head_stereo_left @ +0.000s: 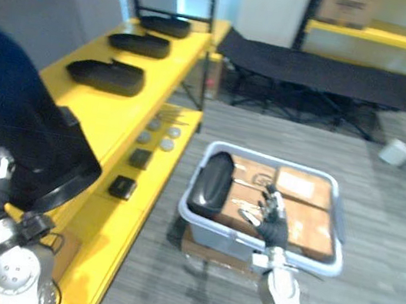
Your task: Walk over and take plastic housings, then place them on the shelf
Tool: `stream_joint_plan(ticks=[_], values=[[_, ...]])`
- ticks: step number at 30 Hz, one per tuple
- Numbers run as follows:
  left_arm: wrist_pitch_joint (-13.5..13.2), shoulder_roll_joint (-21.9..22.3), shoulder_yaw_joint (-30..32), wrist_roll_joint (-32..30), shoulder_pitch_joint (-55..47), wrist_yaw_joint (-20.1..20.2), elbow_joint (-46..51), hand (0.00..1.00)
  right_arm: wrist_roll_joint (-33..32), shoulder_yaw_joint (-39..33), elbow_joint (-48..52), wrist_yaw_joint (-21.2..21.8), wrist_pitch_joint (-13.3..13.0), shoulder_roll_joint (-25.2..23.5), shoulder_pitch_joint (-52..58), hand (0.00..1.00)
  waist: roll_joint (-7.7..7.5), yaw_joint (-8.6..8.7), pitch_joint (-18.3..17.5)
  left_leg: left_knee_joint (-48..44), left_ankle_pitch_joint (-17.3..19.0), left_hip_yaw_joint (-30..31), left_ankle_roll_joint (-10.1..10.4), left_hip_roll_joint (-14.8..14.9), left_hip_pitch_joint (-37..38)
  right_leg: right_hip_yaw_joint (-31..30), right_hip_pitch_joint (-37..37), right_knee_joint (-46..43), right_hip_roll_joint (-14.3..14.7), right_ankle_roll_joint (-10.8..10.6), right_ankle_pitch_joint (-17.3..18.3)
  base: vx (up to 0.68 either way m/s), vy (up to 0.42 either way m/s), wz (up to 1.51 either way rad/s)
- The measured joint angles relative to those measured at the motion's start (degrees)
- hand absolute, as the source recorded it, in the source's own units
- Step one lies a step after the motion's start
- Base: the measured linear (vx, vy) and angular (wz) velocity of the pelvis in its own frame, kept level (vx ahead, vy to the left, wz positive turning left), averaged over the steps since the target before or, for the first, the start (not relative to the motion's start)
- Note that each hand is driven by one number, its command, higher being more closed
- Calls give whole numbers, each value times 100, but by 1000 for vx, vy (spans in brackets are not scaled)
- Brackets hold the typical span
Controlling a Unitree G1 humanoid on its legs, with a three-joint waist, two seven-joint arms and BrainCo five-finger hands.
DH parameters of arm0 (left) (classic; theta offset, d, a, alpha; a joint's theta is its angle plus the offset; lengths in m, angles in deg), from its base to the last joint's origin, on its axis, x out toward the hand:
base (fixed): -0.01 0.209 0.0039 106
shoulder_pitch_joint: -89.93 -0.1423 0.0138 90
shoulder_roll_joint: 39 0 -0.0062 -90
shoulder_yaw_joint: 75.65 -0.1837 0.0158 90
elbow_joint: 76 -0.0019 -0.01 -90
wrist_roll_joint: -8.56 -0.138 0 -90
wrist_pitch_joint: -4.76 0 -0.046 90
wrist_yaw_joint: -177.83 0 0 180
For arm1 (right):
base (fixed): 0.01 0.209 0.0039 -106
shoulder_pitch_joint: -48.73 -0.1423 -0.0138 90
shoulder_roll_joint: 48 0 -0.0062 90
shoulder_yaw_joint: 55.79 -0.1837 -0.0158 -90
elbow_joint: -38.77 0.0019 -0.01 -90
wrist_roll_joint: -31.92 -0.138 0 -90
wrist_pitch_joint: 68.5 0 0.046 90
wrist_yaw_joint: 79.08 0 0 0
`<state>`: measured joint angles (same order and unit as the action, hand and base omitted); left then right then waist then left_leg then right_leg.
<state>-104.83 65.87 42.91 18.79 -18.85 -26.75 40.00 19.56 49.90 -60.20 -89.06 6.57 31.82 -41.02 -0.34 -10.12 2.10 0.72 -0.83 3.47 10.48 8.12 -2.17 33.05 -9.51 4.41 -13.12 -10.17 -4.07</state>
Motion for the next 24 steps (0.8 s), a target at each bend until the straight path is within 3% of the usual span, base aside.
stream_joint_plan(ticks=[3, 6, 10, 15, 18, 20, 22, 24], values=[[-63, 217, 248, 7, -198, 7, 41, 100, 89, 145, -114, -16, 13, 0, -268, 0, -3, -215, 2, -32, 17, 78, -16, -15, 8, 148, -58, -83, -12, 30, 27, 24, -2, 22], [-156, 425, 339, 13, -407, 28, 48, 100, 92, 261, -129, 8, 50, 2, -393, 0, -20, -291, 21, -241, 154, 76, -44, -71, 11, 152, -78, -270, -113, 14, 194, -3, 9, -3], [-159, 460, 303, 13, -463, 202, 106, 100, 92, 347, -100, 22, 314, 32, -289, 0, 12, -205, 172, -840, 434, 241, -110, -153, -210, 496, -393, -392, -166, -108, 396, -27, 2, 34], [-252, 380, 152, 76, -351, 538, 273, 100, 366, 219, -24, 13, 486, 131, -20, 0, -102, -160, 243, -470, 28, 255, -131, -223, -384, 984, -451, -460, -224, -86, 436, -5, 13, 56], [-279, 367, -22, 72, -336, 556, 361, 100, 405, -109, 182, 158, 462, 132, 116, 0, -12, -138, 419, -272, -160, 260, -185, -323, -394, 1087, -445, -673, -376, -30, 471, -9, 40, 37], [-294, 327, -151, 65, -293, 610, 465, 100, 404, -320, 250, 287, 356, 133, 294, 0, -25, -19, 438, -172, -214, 344, -252, -388, -379, 850, -438, -965, -477, 96, 544, 8, 73, 54], [-293, 84, -275, 71, -193, 719, 436, 100, 423, -450, 387, 362, 253, 140, 489, 0, -47, 58, 451, -117, -285, 559, -272, -415, -319, 316, -345, -1402, -548, 151, 576, 48, 62, 55], [-292, -266, -382, 76, -21, 822, 358, 100, 411, -502, 541, 369, 75, 125, 616, 0, -103, 164, 508, -28, -417, 741, -276, -429, -289, -184, -125, -2003, -623, 353, 767, 58, 1, 42]])
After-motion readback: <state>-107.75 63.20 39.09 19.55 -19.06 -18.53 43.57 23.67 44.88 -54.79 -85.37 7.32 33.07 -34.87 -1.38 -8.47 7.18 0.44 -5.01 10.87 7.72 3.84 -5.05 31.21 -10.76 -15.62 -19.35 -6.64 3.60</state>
